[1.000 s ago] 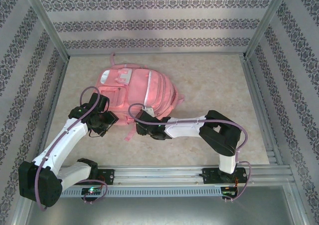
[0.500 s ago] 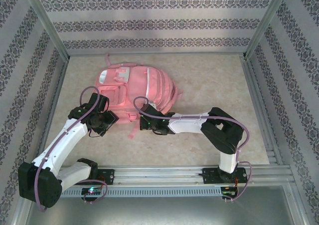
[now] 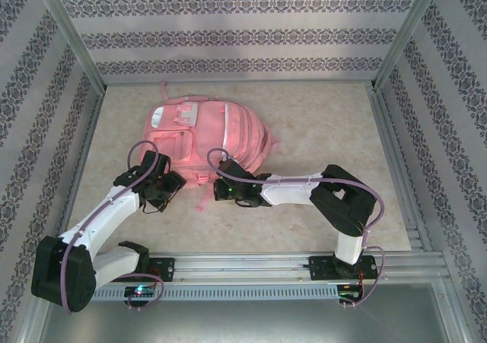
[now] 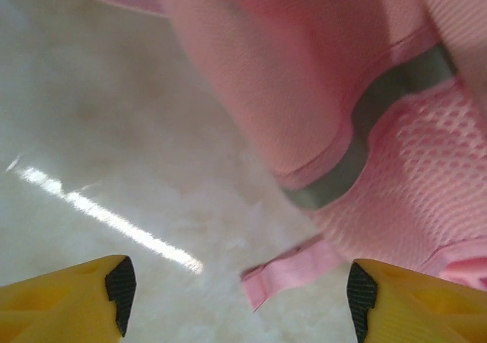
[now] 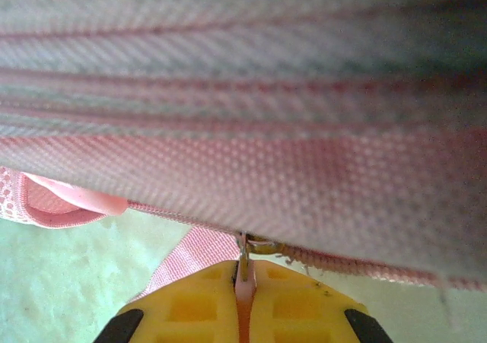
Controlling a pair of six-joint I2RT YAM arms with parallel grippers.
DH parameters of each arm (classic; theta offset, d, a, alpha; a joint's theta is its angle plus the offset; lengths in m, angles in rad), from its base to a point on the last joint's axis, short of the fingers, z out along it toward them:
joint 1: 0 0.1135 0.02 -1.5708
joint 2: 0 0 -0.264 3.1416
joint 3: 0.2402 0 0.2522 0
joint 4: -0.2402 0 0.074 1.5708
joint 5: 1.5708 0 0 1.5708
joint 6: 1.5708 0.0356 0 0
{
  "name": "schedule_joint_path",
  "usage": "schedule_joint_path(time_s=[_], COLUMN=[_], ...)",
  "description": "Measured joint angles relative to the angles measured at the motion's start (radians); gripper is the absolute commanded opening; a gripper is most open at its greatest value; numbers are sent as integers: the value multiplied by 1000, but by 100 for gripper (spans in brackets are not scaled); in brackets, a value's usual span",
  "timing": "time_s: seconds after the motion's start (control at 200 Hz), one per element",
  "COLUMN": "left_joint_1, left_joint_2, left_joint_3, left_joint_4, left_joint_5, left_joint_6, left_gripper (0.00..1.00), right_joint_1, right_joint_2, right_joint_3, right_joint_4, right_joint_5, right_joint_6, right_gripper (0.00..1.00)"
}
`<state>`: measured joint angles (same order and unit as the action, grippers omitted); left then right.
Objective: Pack books, pencil case, and school supplies into a backpack
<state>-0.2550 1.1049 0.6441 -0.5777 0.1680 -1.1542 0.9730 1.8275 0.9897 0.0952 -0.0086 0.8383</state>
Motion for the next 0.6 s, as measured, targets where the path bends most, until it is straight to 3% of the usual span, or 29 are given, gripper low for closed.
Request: schedule_joint_path(time_s=[0.185,0.445,0.5,0.6], left_joint_1=[0,2,2,5], left_joint_2=[2,31,38,48], left_joint_3=[-26,-90,-92,-91], left_joint_4=[164,257,258,272], left_joint_5=[-11,-23,-28,-48], left_joint_6=[2,1,2,14], left_gripper=[62,54,49,29], right_joint_1=[-10,-37,-42,-42], right_joint_2=[-3,-32,-35,-37], right_joint_3=[-13,-29,-30,-30], right_joint_4=[16,14,12,-6], right_joint_5=[-32,-63,-69,-72], right_joint_6=[0,-1,-3,-28], right_gripper=[0,0,0,0])
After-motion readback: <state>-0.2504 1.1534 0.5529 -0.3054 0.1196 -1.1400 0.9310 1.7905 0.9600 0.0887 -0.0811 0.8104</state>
